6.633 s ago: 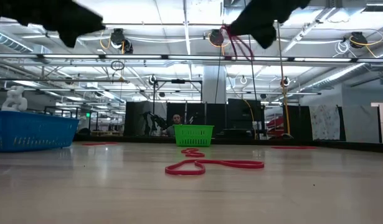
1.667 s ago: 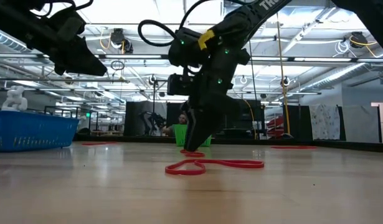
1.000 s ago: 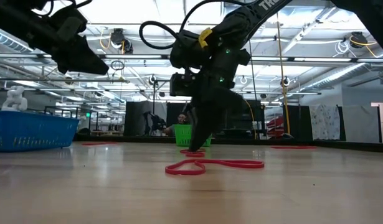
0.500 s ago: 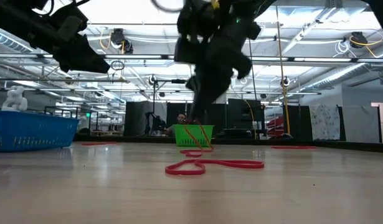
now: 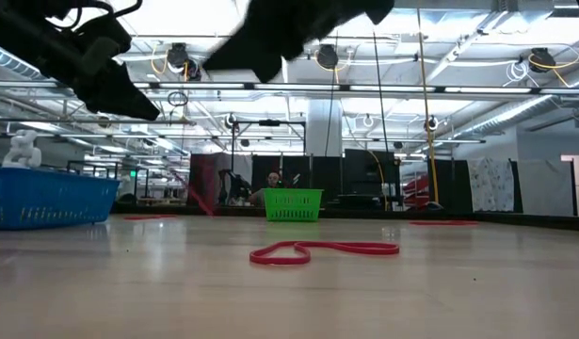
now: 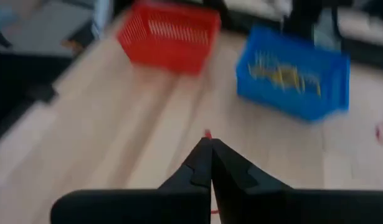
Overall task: Sort rubber bands into baskets
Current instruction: Put the red rubber band into the red bin
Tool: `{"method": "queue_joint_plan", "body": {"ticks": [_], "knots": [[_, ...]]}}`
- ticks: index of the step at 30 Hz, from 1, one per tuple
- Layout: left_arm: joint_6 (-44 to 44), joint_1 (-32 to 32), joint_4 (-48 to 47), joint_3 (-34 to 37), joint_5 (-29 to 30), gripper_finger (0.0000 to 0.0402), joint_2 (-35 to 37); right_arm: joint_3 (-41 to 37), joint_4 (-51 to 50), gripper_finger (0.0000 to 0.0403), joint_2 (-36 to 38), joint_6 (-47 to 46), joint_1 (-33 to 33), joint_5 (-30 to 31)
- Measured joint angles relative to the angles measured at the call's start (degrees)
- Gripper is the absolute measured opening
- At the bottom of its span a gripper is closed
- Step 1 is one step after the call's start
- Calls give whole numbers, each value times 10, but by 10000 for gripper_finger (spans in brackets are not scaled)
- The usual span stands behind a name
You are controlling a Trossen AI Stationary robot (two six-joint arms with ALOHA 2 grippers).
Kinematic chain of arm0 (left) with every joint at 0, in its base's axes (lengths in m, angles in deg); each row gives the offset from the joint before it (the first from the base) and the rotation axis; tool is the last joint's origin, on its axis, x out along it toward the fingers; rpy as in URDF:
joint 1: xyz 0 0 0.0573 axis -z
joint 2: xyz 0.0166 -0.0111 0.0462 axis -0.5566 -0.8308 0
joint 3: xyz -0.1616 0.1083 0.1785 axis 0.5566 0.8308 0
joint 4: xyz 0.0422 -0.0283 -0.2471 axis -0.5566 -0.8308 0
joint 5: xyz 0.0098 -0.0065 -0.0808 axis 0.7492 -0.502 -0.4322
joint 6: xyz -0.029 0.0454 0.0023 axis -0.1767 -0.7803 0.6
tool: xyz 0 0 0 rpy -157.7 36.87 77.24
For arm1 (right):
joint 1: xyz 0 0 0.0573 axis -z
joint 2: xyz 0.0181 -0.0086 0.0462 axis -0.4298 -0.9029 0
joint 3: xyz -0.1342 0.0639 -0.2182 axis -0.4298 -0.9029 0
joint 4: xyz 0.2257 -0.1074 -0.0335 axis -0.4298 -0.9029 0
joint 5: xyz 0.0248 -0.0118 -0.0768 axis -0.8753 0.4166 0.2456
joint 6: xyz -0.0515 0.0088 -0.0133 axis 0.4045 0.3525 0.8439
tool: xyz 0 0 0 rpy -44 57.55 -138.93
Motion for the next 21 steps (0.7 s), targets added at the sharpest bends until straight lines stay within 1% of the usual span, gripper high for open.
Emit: {"method": "queue_joint_plan", "body": {"ticks": [8,14,18,21], "knots": [[1,0,-18,0,19,132,0,0,186,0,-5,21,-38,2],[0,0,-37,0,28,132,0,0,314,0,-34,21,-50,4],[-3,-1,-47,0,53,132,0,3,401,0,-64,19,-52,4],[-12,-1,-48,0,91,132,0,31,427,0,-96,17,-52,2]]}}
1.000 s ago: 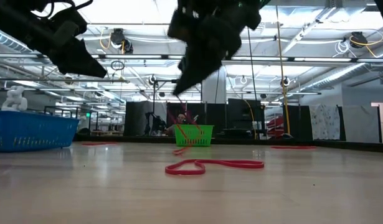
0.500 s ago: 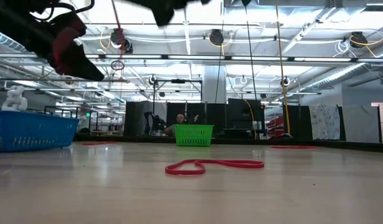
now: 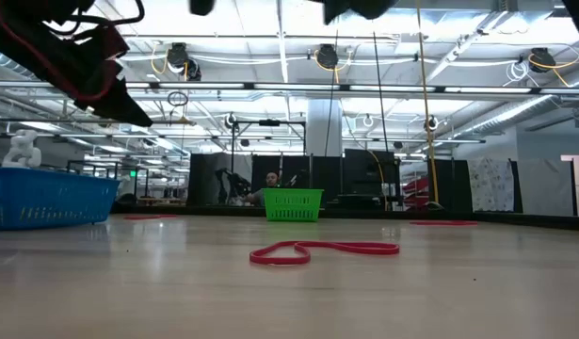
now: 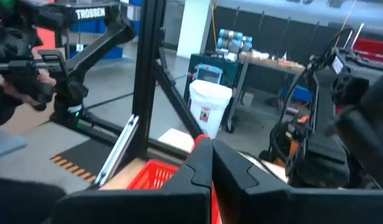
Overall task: Sort rubber bands into baskets
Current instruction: Put the red rubber band into the red bin
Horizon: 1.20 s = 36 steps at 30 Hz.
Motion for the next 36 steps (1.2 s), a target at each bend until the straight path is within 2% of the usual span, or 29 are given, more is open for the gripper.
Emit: {"method": "queue_joint_plan", "body": {"ticks": [5,13,17,21,24,36], "knots": [[16,-3,-14,0,61,132,0,122,-28,0,-85,0,-4,-4],[95,-57,-74,0,75,132,0,374,-170,0,-238,15,-15,-50],[105,-82,-79,0,74,132,0,456,-194,0,-294,17,-18,-51],[105,-92,-79,0,62,132,-2,491,-180,0,-333,9,-18,-48],[105,-94,-79,0,62,132,-4,487,-145,0,-345,-13,-12,-46],[104,-94,-78,0,56,132,-7,487,-160,0,-372,-44,-5,-15]]}}
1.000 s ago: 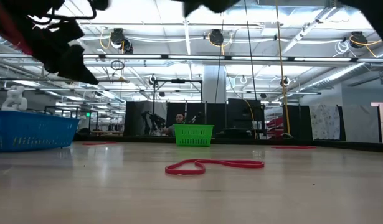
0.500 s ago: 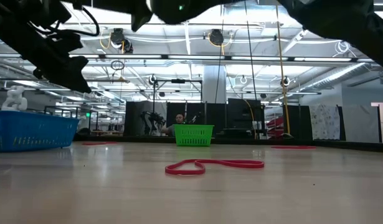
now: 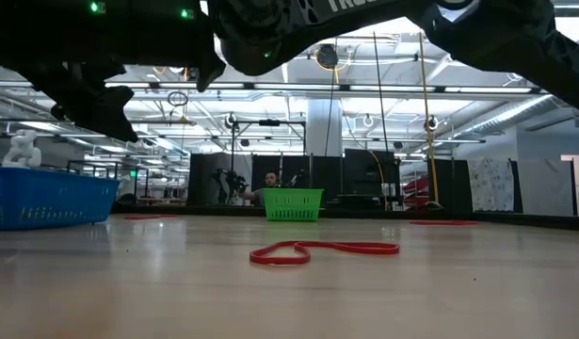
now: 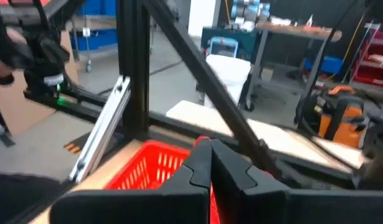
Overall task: Sort rubber bands into baskets
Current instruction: Put the red rubber band into the red bin
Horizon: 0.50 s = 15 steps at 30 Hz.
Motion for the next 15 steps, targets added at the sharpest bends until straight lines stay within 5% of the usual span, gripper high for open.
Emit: {"method": "queue_joint_plan", "body": {"ticks": [15], "knots": [[-3,0,3,0,-9,132,-1,-1,14,0,-45,-17,-11,3]]}}
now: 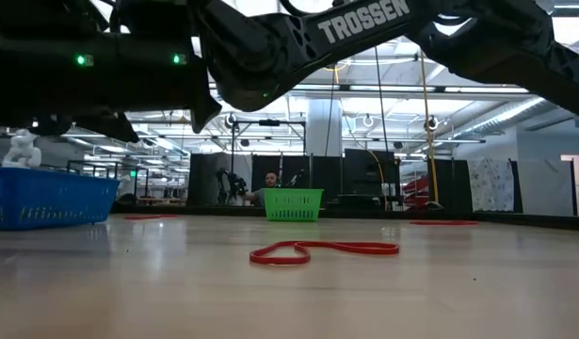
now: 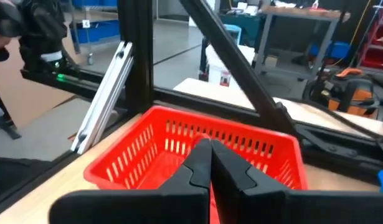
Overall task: Sort rubber bands into baskets
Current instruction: Put the red rubber band into the red bin
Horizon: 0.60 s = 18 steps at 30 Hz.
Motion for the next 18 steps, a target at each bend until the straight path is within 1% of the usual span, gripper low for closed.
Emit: {"method": "queue_joint_plan", "body": {"ticks": [4,11,14,18], "knots": [[0,0,0,0,0,132,0,1,6,0,1,1,-1,13],[-1,0,0,0,-2,132,0,0,10,5,1,-1,-1,14],[-1,0,0,0,-2,132,0,0,8,22,1,0,-1,14],[-1,0,0,0,-2,132,0,0,8,57,1,0,-1,13]]}}
